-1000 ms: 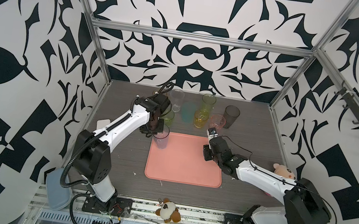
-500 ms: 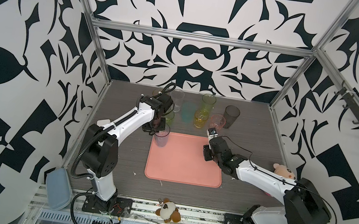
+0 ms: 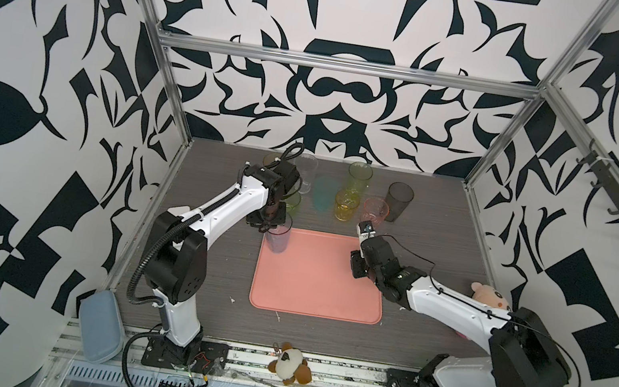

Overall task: Place the glasses into the tray
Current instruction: 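Lower the blue glass onto the tray corner and open the left gripper, then move the left gripper back to the yellow glass beside the clear one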

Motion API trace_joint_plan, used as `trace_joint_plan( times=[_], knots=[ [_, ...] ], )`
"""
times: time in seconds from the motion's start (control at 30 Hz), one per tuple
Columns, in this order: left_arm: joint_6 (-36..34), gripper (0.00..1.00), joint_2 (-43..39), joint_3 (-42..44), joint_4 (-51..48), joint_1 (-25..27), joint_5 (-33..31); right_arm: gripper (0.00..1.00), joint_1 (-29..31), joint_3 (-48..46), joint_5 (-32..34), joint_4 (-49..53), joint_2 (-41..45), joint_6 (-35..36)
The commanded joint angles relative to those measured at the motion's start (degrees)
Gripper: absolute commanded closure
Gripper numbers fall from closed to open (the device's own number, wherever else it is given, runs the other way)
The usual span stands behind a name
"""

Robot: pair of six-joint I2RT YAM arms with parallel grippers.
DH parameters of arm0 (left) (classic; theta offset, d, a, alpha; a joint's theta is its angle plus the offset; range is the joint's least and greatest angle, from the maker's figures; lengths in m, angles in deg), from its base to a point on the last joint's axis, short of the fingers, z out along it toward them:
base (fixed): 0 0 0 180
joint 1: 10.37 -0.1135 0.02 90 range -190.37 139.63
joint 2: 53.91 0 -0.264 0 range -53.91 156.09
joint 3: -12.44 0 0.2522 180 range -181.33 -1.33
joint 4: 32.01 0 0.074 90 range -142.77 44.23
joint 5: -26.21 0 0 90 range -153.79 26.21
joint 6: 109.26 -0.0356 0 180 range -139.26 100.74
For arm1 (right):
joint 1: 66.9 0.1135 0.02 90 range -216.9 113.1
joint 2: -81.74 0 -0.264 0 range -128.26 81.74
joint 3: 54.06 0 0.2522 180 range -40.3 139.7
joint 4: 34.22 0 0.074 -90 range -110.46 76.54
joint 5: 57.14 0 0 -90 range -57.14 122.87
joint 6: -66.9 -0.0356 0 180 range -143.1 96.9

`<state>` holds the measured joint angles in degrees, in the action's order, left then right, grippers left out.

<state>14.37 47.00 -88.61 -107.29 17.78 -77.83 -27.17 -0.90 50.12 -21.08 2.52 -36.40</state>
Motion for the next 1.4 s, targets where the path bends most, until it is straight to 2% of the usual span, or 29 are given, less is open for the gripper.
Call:
trace_joint_plan(
  times=[0.0, 0.13, 0.37, 0.57, 0.63, 1.03, 1.37],
  knots=[
    [0.7, 0.72, -0.7, -1.7, -1.4, 0.2, 0.1, 0.52, 0.0, 2.3, 1.0, -0.4, 0.2, 0.6],
    [0.5, 0.60, -1.9, -2.2, -1.2, 0.2, 0.8, 0.52, 0.0, 2.3, 0.9, -0.5, 0.2, 0.6],
    [0.1, 0.49, -4.8, -3.1, -1.2, 0.2, 0.6, 0.52, -0.1, 2.0, 0.6, -0.6, 0.5, 0.6],
    [-0.8, 0.43, -7.5, -4.2, -1.4, 0.2, 0.3, 0.52, -0.1, 2.0, 0.5, -0.7, 0.6, 0.6],
    [-1.2, 0.38, -8.3, -4.9, -2.1, 0.2, -0.1, 0.52, -0.1, 1.9, 0.5, -0.9, 0.6, 0.6],
    [-2.8, 0.34, -10.6, -9.0, -1.2, -0.6, -5.3, 0.52, -0.1, 1.4, 0.3, -1.3, 1.3, 0.4],
    [-3.5, 0.29, -10.0, -10.3, 7.1, -4.1, -6.3, 0.52, -0.1, 1.2, 0.8, -1.4, 1.5, 0.5]
  ],
)
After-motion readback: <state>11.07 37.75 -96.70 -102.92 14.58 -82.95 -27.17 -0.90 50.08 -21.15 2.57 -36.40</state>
